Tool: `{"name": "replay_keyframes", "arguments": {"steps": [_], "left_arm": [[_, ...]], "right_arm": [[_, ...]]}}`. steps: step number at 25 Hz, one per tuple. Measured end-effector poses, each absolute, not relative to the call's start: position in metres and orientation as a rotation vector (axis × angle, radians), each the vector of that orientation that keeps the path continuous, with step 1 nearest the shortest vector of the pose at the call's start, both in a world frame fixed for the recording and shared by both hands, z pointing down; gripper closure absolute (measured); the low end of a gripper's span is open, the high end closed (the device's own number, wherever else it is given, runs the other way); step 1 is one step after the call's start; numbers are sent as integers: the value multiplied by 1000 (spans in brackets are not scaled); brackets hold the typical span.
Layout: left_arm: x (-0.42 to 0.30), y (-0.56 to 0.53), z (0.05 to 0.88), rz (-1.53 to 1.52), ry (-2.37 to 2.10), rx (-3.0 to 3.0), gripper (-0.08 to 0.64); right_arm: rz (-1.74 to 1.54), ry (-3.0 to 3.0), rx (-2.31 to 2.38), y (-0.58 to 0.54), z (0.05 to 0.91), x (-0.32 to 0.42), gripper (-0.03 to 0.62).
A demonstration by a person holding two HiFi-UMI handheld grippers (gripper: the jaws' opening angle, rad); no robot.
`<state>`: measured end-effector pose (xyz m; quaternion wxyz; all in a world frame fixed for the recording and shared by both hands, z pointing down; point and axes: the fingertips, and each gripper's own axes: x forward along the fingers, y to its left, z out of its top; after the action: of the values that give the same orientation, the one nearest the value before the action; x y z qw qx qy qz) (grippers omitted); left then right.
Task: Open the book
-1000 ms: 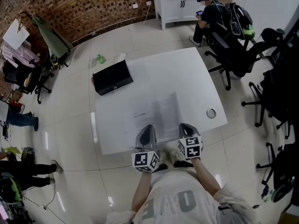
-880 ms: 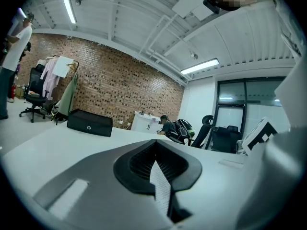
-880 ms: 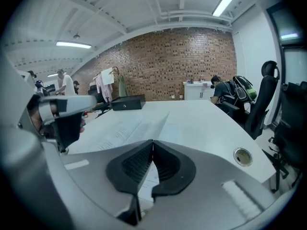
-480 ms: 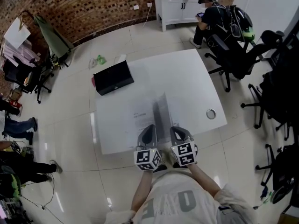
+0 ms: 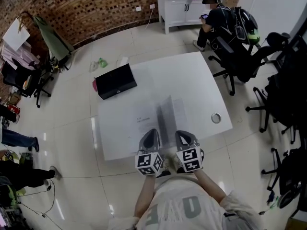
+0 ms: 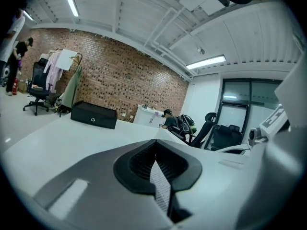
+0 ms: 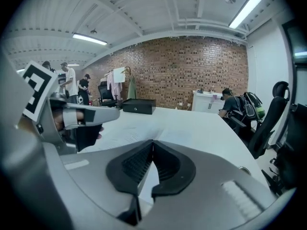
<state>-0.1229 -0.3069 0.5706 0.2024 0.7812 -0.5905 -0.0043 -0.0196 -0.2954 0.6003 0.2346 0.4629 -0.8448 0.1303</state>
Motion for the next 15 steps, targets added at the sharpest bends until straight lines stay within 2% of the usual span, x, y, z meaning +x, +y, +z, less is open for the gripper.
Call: {"name": "replay_keyframes", "arguments": {"steps": [4, 6, 8, 15], "left_arm": [[-108, -310, 576, -22, -1517, 2171, 542], [-100, -312, 578, -42, -1420, 2165, 466], [-93, -314, 582, -57, -1335, 2142, 425], [-80, -321, 599, -1, -1201, 2061, 402]], "right_arm": [[271, -2369, 1179, -284, 593, -44, 586], [243, -2371, 1145, -279, 594, -51, 586], [228, -2375, 1118, -275, 595, -58, 586], [158, -2374, 1070, -267, 597, -70, 586]]}}
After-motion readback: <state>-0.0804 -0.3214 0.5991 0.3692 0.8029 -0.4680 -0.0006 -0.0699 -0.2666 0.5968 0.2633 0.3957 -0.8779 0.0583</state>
